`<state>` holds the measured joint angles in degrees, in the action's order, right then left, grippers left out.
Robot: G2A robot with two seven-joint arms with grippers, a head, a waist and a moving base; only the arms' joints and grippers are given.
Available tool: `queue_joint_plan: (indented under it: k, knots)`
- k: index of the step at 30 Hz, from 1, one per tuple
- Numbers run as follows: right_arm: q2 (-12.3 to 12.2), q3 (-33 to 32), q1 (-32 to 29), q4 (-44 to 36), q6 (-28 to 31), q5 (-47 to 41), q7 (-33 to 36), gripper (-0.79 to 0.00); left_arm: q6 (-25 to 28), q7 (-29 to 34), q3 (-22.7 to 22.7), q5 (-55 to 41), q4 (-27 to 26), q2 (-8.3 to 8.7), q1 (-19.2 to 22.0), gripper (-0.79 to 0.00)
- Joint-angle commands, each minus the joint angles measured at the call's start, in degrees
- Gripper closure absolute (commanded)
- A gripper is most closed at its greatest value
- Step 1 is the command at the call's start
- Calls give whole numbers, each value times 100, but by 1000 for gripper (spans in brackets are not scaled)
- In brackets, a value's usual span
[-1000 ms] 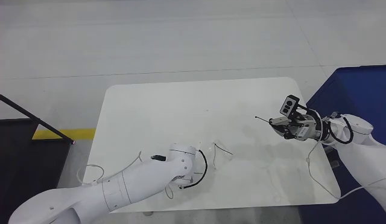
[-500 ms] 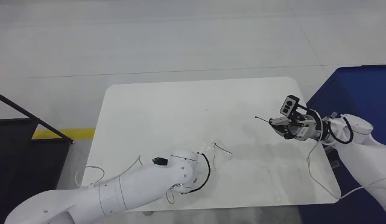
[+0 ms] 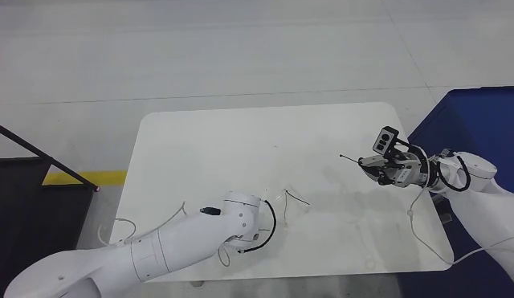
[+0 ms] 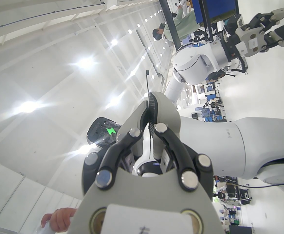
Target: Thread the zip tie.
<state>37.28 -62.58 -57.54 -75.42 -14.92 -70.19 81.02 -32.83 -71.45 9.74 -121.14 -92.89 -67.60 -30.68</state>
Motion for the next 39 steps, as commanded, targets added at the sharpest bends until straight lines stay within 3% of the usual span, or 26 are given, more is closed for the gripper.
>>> queue_joint_plan:
  k: [1, 12, 13, 15, 16, 25, 30, 37, 39]
  knots:
    - [0, 0, 0, 0, 0, 0, 0, 0, -67, 65, 0, -96, 113, -42, 20, -326]
    - [0, 0, 0, 0, 0, 0, 0, 0, -134, 132, 0, -300, 553, -296, 66, -268]
    - [0, 0, 0, 0, 0, 0, 0, 0, -127, 124, 0, -313, 580, -312, 71, -234]
    - [0, 0, 0, 0, 0, 0, 0, 0, -125, 122, 0, -330, 619, -340, 85, -34]
    - [0, 0, 0, 0, 0, 0, 0, 0, -119, 116, 0, -336, 640, -353, 87, 0]
    - [0, 0, 0, 0, 0, 0, 0, 0, -89, 86, 0, -325, 701, -433, 99, 0]
    - [0, 0, 0, 0, 0, 0, 0, 0, 221, -223, 0, -131, 174, -372, 200, 0]
    - [0, 0, 0, 0, 0, 0, 0, 0, 801, -801, 0, 765, -1151, -81, 107, 0]
    - [0, 0, 0, 0, 0, 0, 0, 0, 780, -779, 10, 844, -1290, -49, 75, 0]
